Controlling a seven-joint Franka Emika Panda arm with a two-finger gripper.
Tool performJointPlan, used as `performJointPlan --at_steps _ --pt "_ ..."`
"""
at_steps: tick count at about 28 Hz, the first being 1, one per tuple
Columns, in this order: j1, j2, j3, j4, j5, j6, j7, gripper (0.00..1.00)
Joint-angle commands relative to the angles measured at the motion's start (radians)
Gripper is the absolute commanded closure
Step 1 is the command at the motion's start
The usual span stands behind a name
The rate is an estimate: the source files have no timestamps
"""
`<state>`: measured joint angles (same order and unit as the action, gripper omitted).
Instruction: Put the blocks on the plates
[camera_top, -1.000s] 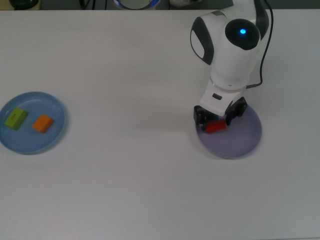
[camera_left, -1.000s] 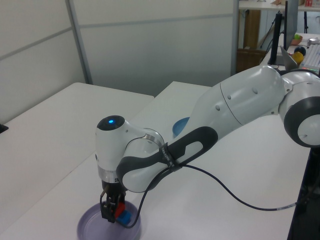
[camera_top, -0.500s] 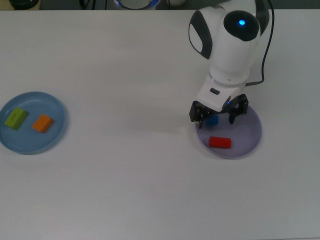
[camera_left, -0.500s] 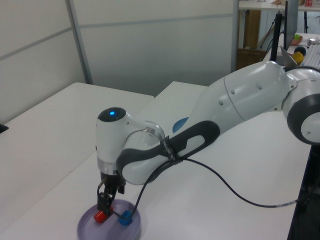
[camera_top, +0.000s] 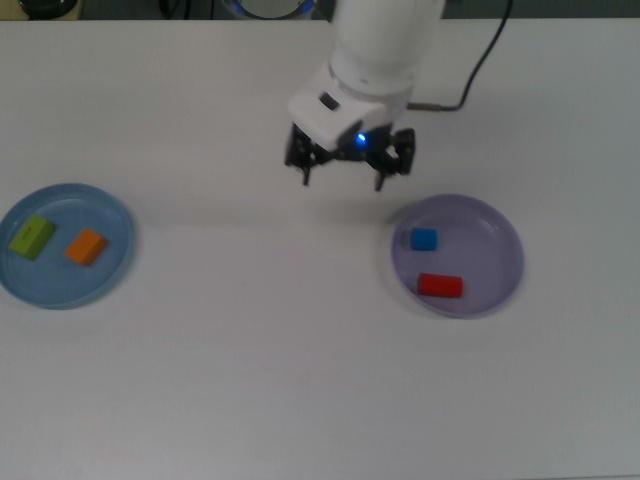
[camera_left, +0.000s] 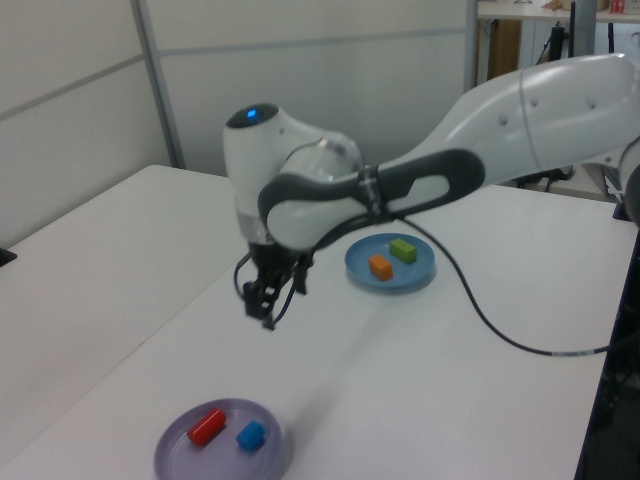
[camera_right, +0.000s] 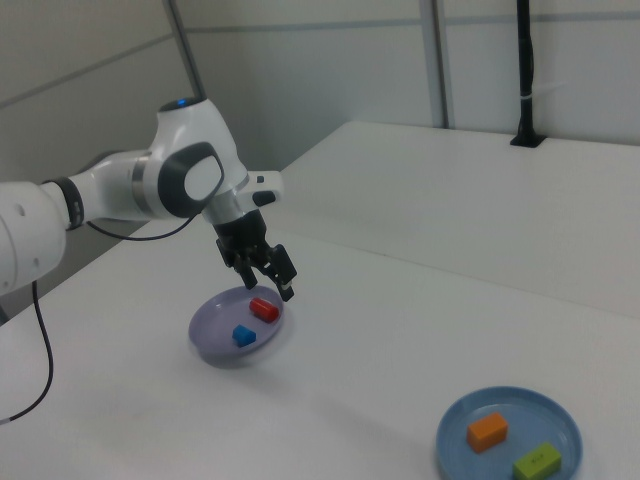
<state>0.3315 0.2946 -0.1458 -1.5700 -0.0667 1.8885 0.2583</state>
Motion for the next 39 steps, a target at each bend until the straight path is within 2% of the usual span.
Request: performJointPlan --at_steps 1,5,6,9,11,15,18,21,22,25,39 --pt "0.009 -0.110 -0.046 -0.033 -0.030 -0.146 0.006 0.00" --pt "-0.003 -0.182 -0.087 -0.056 -0.018 -0.170 -0.010 0.00" --pt "-0.020 -0.222 -0.095 -0.076 -0.013 -0.170 -0.028 0.00" --pt "-0.064 -0.281 -0.094 -0.114 0.008 -0.170 -0.068 0.00" --pt "-0.101 -0.325 -0.089 -0.137 0.043 -0.172 -0.102 0.00" --pt "-0.143 -0.359 -0.084 -0.165 0.065 -0.172 -0.129 0.00" --pt "-0.206 -0.364 -0.040 -0.168 0.077 -0.166 -0.136 0.00" --pt "-0.294 -0.364 0.029 -0.166 0.077 -0.160 -0.136 0.00" --pt "-0.349 -0.364 0.076 -0.165 0.077 -0.160 -0.136 0.00" --pt "-0.402 -0.359 0.123 -0.162 0.077 -0.157 -0.136 0.00" --pt "-0.410 -0.348 0.126 -0.154 0.065 -0.155 -0.136 0.00"
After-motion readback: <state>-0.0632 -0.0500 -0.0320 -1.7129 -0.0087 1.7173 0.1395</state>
